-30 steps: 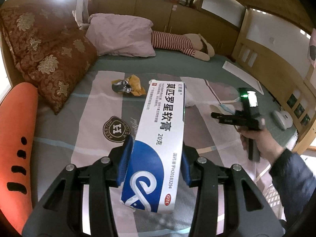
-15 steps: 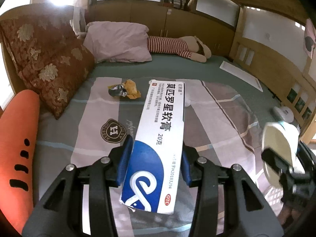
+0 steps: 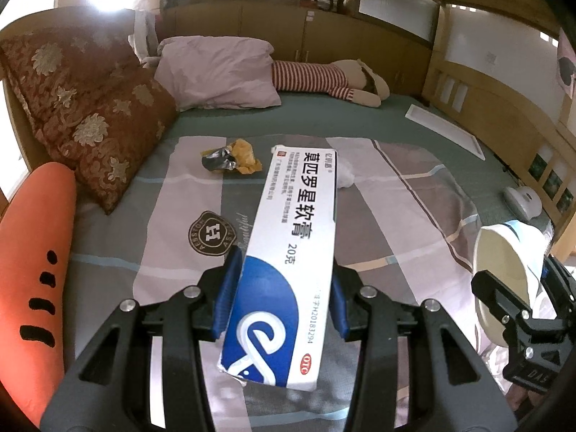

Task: Collect trash
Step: 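Carry the box and cup to the wastebasket and open both tools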

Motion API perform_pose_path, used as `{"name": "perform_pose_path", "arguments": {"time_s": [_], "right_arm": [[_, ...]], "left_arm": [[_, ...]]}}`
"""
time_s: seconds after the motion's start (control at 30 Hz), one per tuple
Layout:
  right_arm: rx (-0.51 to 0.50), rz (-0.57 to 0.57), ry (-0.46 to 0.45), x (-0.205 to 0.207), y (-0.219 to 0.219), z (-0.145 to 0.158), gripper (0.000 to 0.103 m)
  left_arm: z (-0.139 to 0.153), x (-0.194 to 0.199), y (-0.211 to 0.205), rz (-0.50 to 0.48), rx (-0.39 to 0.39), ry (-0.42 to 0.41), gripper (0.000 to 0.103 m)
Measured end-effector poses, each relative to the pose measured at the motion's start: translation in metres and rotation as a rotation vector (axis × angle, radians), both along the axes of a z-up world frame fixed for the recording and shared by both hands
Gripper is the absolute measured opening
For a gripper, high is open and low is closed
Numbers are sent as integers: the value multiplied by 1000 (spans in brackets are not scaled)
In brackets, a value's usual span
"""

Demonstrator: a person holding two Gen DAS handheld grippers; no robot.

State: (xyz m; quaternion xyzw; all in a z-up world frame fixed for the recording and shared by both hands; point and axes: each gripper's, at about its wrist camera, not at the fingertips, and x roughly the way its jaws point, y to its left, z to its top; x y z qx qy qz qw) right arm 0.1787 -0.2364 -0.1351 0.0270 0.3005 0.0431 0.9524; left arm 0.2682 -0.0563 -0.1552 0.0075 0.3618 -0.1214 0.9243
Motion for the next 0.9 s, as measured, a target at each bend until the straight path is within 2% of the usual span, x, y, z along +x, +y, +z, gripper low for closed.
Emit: {"name": "perform_pose_path", "arguments": {"time_s": [0.17,0.33,0.47,0.53,0.63,0.73,0.8,0.9], "right_arm": [[11,-3,-1,-2,-6,1,85],[47,-53,-55,-17,-27,18,85],[95,-190,-164,-73,-80,45,85],[89,-291,-179,-113,-121,49,85],[50,-417,-136,-158,-169,38,85],[45,-523,-65,-200,-212,12,85],[43,-558,14,-219,-234,-12,90],[42,-639,68,-240,-259,-24,98]], "left_arm": [[-3,0,-6,-11,11,8,45],[-5,0,-10,-39,-4,7,45],[-6,-6,-22,-97,-9,3,45],[-7,-13,-32,-142,-2,1,45],[-11,-28,-57,-234,4,6,45],[-13,-47,-88,-335,1,22,45],[-11,-66,-119,-429,-3,30,45],[-5,-101,-173,-570,2,42,45]]}}
